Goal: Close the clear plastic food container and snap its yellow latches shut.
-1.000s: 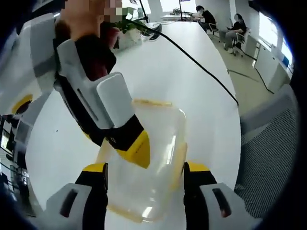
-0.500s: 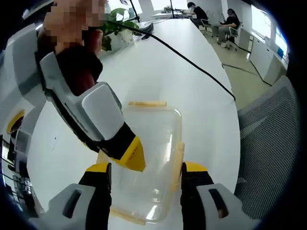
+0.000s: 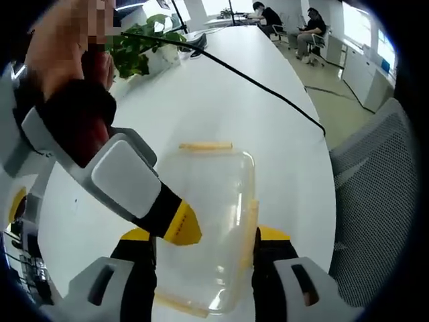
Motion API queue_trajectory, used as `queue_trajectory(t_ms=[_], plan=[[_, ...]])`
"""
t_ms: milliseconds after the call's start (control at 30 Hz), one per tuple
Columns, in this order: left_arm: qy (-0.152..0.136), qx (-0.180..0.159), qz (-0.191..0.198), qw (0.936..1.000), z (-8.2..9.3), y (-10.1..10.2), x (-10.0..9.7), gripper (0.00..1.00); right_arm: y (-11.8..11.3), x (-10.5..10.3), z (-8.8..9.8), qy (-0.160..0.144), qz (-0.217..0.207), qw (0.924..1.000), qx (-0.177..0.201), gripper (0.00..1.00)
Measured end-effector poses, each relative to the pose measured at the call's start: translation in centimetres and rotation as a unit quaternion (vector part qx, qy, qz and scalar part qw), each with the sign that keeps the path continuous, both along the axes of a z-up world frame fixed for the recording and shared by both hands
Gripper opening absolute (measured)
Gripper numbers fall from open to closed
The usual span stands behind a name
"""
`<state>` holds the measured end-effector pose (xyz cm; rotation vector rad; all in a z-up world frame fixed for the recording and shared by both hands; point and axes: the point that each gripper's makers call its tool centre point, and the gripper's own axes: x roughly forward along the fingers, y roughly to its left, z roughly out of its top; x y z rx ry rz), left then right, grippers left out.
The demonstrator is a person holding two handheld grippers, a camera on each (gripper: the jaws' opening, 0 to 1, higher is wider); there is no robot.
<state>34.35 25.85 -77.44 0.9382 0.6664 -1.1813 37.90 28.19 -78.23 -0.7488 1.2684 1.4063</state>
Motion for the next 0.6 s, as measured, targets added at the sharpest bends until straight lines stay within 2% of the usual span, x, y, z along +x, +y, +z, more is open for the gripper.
queue_trajectory(t_ms=[67,100,167,200,233,300,400,600], plan=[[0.001,0.001,-0.002,1.0000,-0.1,-0.2,-0.6,0.57,0.2,-0.5,0.2,0.015,0.017,0.9996,0.014,0.36],[0.001,0.001,-0.002,1.0000,-0.1,-0.2,-0.7,0.58,0.2,-0.5,0.3,0.021,0.005,0.9997,0.015,0.34],[0.000,-0.005,0.003,1.0000,-0.1,-0.2,-0.5,0.58,0.2,-0.4,0.3,0.019,0.012,0.9997,0.013,0.35],[0.000,-0.016,0.020,0.9997,0.0,0.1,-0.1,0.58,0.6,0.2,0.4,0.012,0.004,0.9995,0.028,0.36],[-0.007,-0.017,0.007,0.9998,0.0,-0.1,-0.1,0.58,0.0,0.3,0.4,0.013,0.006,0.9997,0.021,0.37],[-0.009,-0.013,0.015,0.9998,-0.2,-0.2,0.2,0.58,0.0,0.5,0.5,0.005,0.015,0.9995,0.028,0.37],[-0.014,-0.003,0.014,0.9998,-0.2,-0.3,0.1,0.58,0.1,0.5,0.4,0.008,0.009,0.9996,0.026,0.38],[-0.014,-0.008,-0.005,0.9998,-0.2,-0.2,-0.2,0.58,-0.3,0.2,0.4,0.009,-0.004,0.9998,0.016,0.39]])
